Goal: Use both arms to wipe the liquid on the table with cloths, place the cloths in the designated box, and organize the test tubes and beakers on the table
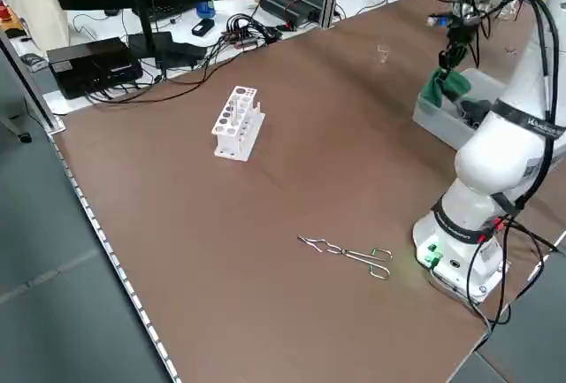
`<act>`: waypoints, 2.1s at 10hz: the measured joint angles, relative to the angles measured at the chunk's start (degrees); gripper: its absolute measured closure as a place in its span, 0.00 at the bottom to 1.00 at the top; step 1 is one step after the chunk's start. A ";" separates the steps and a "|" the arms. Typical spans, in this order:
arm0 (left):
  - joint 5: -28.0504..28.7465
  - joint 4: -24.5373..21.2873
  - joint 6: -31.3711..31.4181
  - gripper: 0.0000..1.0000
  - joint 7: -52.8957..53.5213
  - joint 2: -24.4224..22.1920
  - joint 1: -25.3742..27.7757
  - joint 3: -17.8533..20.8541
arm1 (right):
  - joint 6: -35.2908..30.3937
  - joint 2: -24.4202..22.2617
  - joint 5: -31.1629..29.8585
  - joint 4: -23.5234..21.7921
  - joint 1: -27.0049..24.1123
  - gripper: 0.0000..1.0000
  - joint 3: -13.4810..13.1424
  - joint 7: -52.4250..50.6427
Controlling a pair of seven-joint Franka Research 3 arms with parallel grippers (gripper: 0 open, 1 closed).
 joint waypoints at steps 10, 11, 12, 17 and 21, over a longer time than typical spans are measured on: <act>-9.12 -5.42 -10.55 0.94 34.59 -6.59 1.37 30.22 | 9.74 10.41 -1.34 -1.71 21.81 0.00 0.08 20.47; -9.10 -6.02 -7.29 0.94 34.91 -3.95 2.05 30.34 | 10.60 12.82 -2.17 -1.49 22.26 0.00 0.04 20.49; -8.20 -6.13 -4.00 0.94 35.00 -0.82 2.47 30.35 | 10.74 14.28 -3.52 -1.38 22.40 0.00 -0.01 20.56; -1.70 -5.81 6.14 0.94 37.52 11.85 6.66 30.65 | 13.72 18.89 -4.61 -0.76 22.52 0.00 -0.28 21.34; 1.35 -6.87 6.23 0.94 38.83 13.64 7.64 37.96 | 13.75 20.23 -4.63 0.19 23.06 0.16 -0.31 22.72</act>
